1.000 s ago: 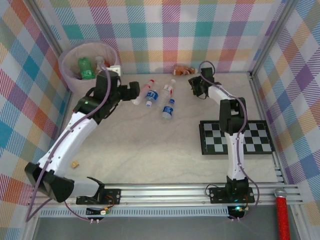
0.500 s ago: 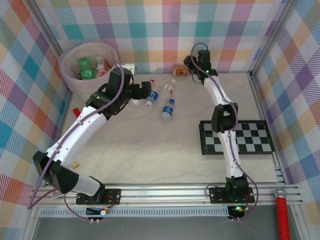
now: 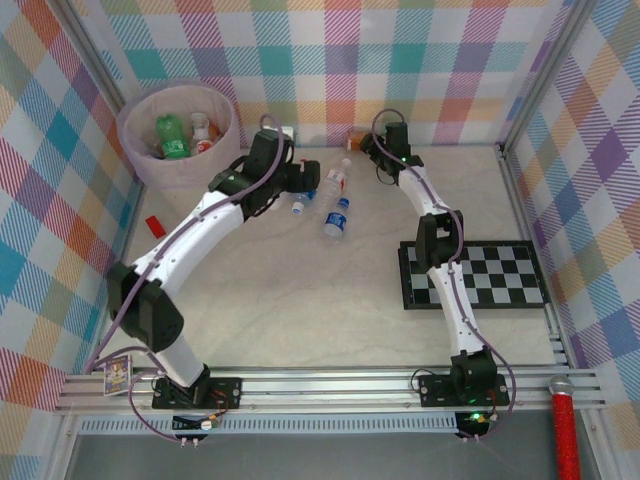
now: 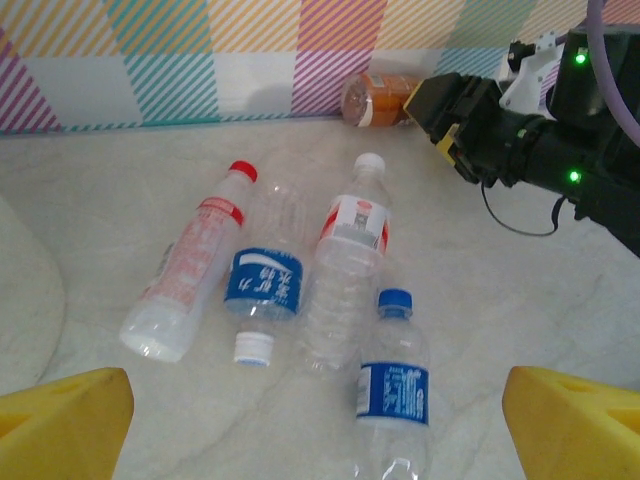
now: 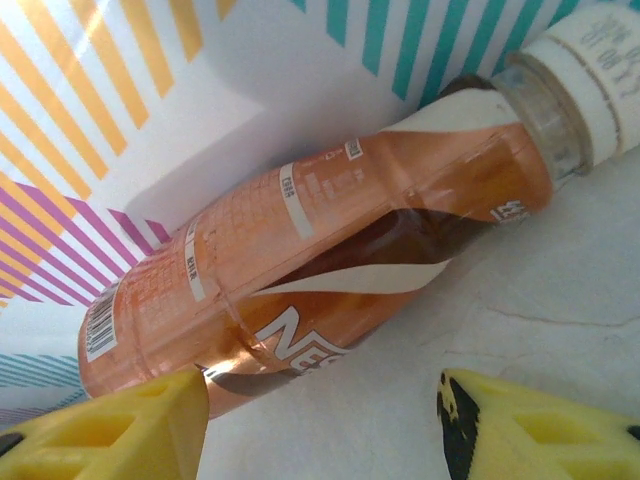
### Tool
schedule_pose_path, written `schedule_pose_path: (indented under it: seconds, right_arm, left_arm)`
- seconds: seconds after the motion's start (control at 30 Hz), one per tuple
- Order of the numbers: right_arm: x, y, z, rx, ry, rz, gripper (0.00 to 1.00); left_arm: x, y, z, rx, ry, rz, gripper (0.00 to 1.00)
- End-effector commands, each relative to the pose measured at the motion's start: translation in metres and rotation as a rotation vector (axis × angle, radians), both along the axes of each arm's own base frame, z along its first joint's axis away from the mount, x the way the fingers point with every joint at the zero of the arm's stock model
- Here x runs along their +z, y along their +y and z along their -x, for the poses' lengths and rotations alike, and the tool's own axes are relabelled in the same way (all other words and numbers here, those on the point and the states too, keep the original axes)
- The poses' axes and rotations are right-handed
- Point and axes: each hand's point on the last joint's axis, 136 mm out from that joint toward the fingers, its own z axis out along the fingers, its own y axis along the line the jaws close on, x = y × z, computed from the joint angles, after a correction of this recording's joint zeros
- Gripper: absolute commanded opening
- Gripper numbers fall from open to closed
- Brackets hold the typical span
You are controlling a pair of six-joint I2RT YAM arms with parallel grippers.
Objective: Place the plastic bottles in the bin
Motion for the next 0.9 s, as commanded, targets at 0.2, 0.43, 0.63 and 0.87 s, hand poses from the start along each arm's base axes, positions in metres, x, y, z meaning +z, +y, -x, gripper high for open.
schedule_pose_path:
  seconds: [0.2,0.43,0.63,0.87]
  right_arm:
    - [-0.016,0.043,-0.002,0.009,0.014,-0.305,0.74]
    - [-0.032,0.029,-0.014,-0.16,0.018,-0.393,0.79]
    - [-0.057,0.003,-0.016,-0.253,0.084,-0.415,0.78]
    - [-0.088,-0.022,-0.011,-0.301,0.185,-0.44,0.54]
  left_arm:
    - [-0.025,-0.033,-0.037,-0.023,0.079,0.081,0.93]
    - [-0.045,-0.027,-0.02,-0.003,0.113,0.138,0.93]
    - [-0.032,-0.012,-0.006,0.025,0.081,0.163,0.92]
    - [-0.014,0.001,0.012,0.048,0.036,0.208,0.92]
